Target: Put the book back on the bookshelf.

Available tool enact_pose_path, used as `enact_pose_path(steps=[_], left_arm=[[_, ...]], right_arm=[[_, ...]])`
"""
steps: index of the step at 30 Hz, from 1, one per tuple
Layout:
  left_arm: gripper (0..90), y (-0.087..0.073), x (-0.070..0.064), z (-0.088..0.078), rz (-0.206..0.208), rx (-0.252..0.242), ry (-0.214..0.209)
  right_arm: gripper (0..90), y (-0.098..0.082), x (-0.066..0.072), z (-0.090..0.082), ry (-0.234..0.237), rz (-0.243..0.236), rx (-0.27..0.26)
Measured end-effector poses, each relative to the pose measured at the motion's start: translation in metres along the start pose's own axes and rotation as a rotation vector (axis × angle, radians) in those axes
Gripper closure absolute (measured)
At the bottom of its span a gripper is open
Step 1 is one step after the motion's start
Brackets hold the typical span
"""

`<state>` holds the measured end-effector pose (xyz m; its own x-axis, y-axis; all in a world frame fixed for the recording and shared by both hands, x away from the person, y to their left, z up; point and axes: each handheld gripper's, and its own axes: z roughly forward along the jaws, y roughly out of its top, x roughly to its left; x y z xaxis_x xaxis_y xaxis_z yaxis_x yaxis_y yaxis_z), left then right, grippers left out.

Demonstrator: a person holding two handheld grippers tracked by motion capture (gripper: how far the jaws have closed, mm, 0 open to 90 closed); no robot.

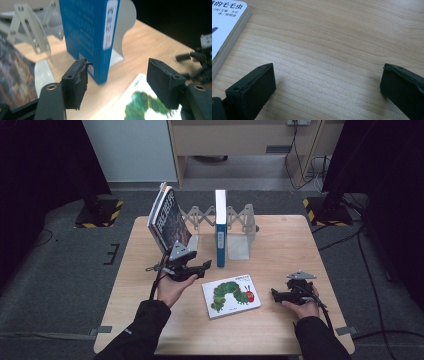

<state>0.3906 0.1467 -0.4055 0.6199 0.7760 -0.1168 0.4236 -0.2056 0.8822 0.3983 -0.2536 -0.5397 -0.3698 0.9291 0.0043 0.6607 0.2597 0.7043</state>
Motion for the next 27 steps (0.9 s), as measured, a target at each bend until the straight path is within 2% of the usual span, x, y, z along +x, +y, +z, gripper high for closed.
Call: enact_pose_path(steps=[2, 8, 12, 16, 18, 20, 22, 25, 27], left_arm=[[32.0, -0.007, 0.003, -0.007, -0.021, 0.013, -0.003], [30.7, -0.031, 0.006, -0.022, -0.028, 0.060, -0.002], [30.1, -0.048, 0.007, -0.026, -0.046, 0.073, -0.010], [30.0, -0.060, 0.011, -0.024, -0.084, 0.079, -0.014], [29.8, -0.063, 0.013, -0.021, -0.075, 0.084, 0.009], [29.5, -0.066, 0.014, -0.019, -0.075, 0.095, 0.016], [29.3, -0.070, 0.013, -0.015, -0.057, 0.118, 0.026], [28.0, -0.074, 0.012, -0.008, -0.050, 0.134, 0.021], [27.6, -0.076, 0.012, -0.005, -0.061, 0.141, 0.012]], right_arm=[[0.7, 0.001, 0.000, 0.000, 0.002, -0.002, 0.007], [7.8, 0.004, 0.001, -0.004, -0.011, 0.003, 0.033], [9.0, 0.007, 0.004, -0.008, 0.005, 0.012, 0.028], [10.5, 0.012, 0.011, -0.013, 0.045, 0.018, 0.008], [11.5, 0.014, 0.016, -0.016, 0.060, 0.013, 0.005], [11.8, 0.017, 0.020, -0.017, 0.085, 0.016, -0.008], [12.2, 0.020, 0.026, -0.019, 0.113, 0.027, -0.019], [12.8, 0.023, 0.033, -0.021, 0.136, 0.021, -0.027], [13.3, 0.025, 0.036, -0.023, 0.153, 0.026, -0.039]])
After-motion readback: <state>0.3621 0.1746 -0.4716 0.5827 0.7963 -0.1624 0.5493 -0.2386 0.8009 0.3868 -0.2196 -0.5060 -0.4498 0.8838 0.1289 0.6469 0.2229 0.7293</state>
